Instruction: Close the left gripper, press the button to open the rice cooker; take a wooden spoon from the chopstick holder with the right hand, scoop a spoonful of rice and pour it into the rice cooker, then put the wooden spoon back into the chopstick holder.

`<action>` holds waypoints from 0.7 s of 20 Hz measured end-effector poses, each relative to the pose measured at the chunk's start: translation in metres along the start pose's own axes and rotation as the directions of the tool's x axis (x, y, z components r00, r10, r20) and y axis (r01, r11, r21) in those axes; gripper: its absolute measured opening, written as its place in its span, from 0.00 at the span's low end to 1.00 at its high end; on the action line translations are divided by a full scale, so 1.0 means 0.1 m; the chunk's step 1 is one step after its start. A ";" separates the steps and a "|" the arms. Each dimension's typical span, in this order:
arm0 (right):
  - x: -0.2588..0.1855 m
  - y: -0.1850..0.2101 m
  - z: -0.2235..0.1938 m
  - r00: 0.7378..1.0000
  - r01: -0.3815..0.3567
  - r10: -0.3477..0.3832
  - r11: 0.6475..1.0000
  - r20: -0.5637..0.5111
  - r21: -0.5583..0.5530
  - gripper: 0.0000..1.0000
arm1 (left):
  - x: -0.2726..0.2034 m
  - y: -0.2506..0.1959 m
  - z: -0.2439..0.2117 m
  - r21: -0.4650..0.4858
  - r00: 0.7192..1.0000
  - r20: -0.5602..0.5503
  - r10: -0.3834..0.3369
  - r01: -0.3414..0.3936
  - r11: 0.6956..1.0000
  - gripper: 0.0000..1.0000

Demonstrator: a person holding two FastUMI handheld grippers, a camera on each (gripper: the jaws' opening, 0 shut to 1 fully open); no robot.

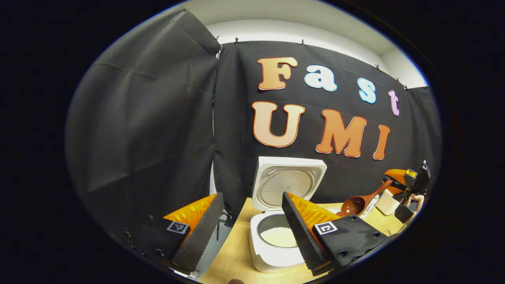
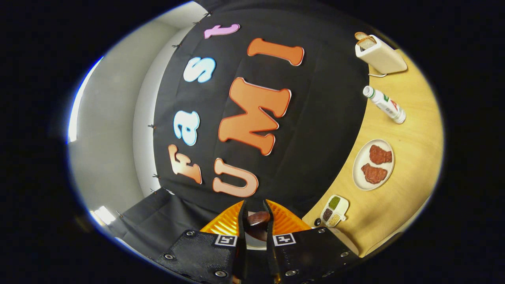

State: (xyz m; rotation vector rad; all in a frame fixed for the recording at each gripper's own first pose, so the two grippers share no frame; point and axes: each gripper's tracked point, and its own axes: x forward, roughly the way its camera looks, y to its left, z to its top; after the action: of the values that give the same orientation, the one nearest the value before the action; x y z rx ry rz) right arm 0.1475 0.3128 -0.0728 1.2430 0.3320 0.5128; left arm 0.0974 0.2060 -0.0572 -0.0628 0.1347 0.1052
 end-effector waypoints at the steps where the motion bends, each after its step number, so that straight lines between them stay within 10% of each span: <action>1: -0.11 -0.04 0.15 1.000 0.007 -0.007 1.000 0.014 0.002 0.19 | 0.02 -0.06 0.00 -0.003 1.000 0.002 -0.007 0.007 1.000 1.00; 14: -1.65 -1.01 1.75 0.966 0.159 -0.147 0.986 0.211 -0.041 0.19 | -0.05 -0.61 0.17 0.005 0.999 0.029 -0.019 0.019 1.000 1.00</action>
State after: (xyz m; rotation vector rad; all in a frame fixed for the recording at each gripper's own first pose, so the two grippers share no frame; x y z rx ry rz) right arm 0.1163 0.0584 -0.1228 1.1921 0.2324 0.2556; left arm 0.1017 0.1458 -0.0368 -0.0577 0.1051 0.0865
